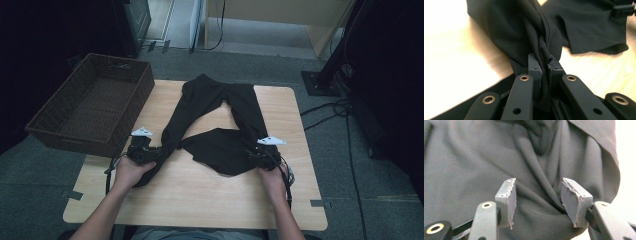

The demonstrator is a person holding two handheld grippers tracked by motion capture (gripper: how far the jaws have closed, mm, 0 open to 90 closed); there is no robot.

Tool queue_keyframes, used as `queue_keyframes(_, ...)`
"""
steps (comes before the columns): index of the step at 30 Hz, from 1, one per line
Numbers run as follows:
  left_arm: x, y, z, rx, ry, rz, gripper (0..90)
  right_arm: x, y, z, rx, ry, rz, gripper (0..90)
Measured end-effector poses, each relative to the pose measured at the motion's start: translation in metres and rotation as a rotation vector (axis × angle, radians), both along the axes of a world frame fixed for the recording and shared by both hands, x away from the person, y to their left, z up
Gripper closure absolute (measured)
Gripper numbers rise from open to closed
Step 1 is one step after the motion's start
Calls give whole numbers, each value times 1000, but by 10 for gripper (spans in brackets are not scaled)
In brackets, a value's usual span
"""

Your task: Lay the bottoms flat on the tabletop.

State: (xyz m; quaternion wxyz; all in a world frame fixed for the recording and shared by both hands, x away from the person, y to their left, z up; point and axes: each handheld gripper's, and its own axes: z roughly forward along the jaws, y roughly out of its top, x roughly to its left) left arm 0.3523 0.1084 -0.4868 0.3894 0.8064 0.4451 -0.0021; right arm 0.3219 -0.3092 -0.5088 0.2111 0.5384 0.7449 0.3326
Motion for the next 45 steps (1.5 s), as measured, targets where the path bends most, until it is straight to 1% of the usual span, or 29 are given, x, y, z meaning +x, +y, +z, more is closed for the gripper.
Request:
queue_keyframes(1, 1, -2, -2, 3, 10, -6, 845, 0, 3, 1, -5, -17, 6, 463)
queue_keyframes(2, 1, -4, -4, 2, 14, -12, 845, -1, 10, 4, 11, -37, 17, 458)
queue_keyframes(3, -1, -8, -3, -11, 15, -24, 844, -2, 14, 5, 16, -48, 21, 458)
queue_keyframes(4, -1, -8, -3, -11, 15, -24, 843, -2, 14, 5, 16, -48, 21, 458)
queue_keyframes(5, -2, -11, -3, -12, 10, -27, 843, -2, 19, 5, 34, -53, 32, 458)
queue_keyframes(7, -3, -15, -4, -28, 6, -40, 843, -3, 30, 5, 75, -44, 57, 445)
queue_keyframes(8, -4, -16, -4, -32, 5, -48, 842, -4, 37, 4, 86, -41, 74, 444)
queue_keyframes(10, -4, -19, -5, -33, 4, -47, 842, -4, 53, 1, 73, -44, 117, 452)
queue_keyframes(12, -4, -22, -7, -35, 1, -51, 842, -2, 67, -2, 42, -51, 151, 462)
queue_keyframes(14, -4, -26, -8, -38, -12, -57, 842, 3, 75, -5, 10, -44, 168, 458)
queue_keyframes(15, -3, -27, -7, -37, -20, -58, 840, 6, 78, -8, 13, -40, 170, 462)
queue_keyframes(16, -3, -29, -7, -41, -28, -55, 840, 8, 79, -10, 12, -31, 172, 459)
queue_keyframes(17, -3, -29, -6, -49, -38, -50, 839, 8, 80, -12, 7, -49, 176, 465)
queue_keyframes(18, -1, -29, -5, -47, -45, -48, 839, 8, 80, -12, 7, -49, 176, 465)
queue_keyframes(19, 0, -29, -3, -44, -52, -46, 838, 8, 80, -11, 14, -40, 183, 469)
queue_keyframes(21, 2, -28, 1, -50, -65, -38, 837, 2, 80, -9, 8, -20, 208, 473)
queue_keyframes(22, 2, -28, 2, -61, -70, -32, 836, -2, 80, -8, -1, -11, 230, 476)
queue_keyframes(23, 1, -27, 3, -59, -75, -35, 836, -7, 79, -7, -9, -3, 249, 482)
queue_keyframes(25, 2, -28, 4, -61, -74, -35, 835, -19, 76, -6, -3, 8, 266, 483)
queue_keyframes(26, 2, -29, 4, -58, -72, -34, 835, -31, 71, -7, 7, 9, 277, 485)
queue_keyframes(27, 3, -31, 3, -54, -70, -36, 835, -31, 71, -7, 7, 9, 277, 485)
queue_keyframes(29, 5, -33, 2, -35, -68, -44, 835, -41, 67, -6, 10, 11, 282, 486)
queue_keyframes(31, 8, -35, 0, -29, -54, -48, 832, -49, 63, -5, 8, 21, 290, 488)
queue_keyframes(33, 11, -37, -3, -22, -32, -57, 830, -57, 57, -4, 18, 46, 284, 490)
queue_keyframes(35, 13, -39, -6, -15, -21, -66, 831, -63, 51, -3, 28, 59, 270, 498)
queue_keyframes(37, 14, -42, -8, -16, -16, -69, 831, -64, 42, -2, 16, 35, 235, 486)
queue_keyframes(38, 15, -43, -8, -10, -16, -80, 831, -63, 37, -1, 14, 8, 209, 479)
queue_keyframes(42, 15, -45, -9, 4, -15, -93, 831, -56, 11, 4, -2, -54, 71, 445)
queue_keyframes(45, 15, -43, -9, -5, -12, -85, 831, -52, -9, 2, -11, -59, -50, 426)
